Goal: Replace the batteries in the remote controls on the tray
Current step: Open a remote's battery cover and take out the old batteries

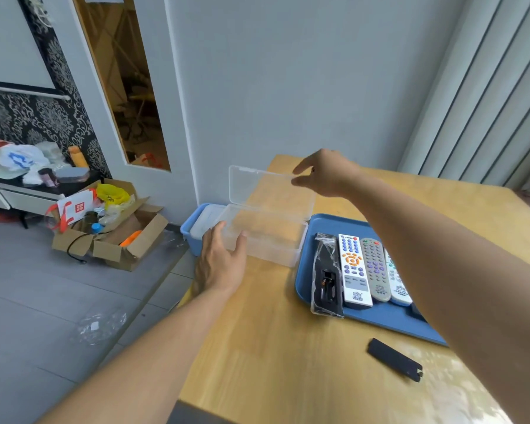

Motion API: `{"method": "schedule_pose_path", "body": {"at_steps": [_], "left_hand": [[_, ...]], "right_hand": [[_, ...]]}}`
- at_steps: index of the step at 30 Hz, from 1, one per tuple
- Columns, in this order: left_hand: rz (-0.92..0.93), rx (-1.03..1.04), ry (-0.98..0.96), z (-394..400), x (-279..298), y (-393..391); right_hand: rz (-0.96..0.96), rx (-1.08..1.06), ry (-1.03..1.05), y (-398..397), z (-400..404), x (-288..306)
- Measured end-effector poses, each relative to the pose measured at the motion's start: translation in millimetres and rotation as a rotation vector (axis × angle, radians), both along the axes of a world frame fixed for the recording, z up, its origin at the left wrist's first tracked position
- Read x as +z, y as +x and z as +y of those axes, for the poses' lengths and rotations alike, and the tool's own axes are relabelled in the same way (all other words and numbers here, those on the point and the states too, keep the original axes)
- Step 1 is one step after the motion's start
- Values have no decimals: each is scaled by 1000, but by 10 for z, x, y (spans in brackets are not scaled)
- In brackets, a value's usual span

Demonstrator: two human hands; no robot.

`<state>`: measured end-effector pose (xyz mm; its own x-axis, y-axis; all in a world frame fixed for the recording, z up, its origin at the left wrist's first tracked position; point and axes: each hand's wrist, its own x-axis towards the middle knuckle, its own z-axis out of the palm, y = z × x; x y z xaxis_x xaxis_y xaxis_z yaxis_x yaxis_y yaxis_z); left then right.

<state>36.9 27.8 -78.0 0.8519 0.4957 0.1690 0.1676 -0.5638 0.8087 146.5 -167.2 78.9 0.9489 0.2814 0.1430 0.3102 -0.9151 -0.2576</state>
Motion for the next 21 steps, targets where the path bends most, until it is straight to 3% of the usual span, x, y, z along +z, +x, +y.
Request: {"method": "schedule_pose_path", "body": {"at_steps": [5, 11, 14, 17, 21], "left_hand": [[-19, 31, -3, 1, -32, 39], [-9, 31, 13, 0, -44, 47], [-13, 28, 20, -3, -46, 53], [-17, 28, 30, 2, -55, 51], [-21, 31, 37, 7, -65, 64]], "right_hand": [[-31, -284, 89, 231, -65, -381], [71, -307, -155, 302, 25, -930], [0, -135, -120, 270, 112, -735], [147, 221, -98, 98, 279, -515], [303, 436, -358, -60, 466, -567]]}}
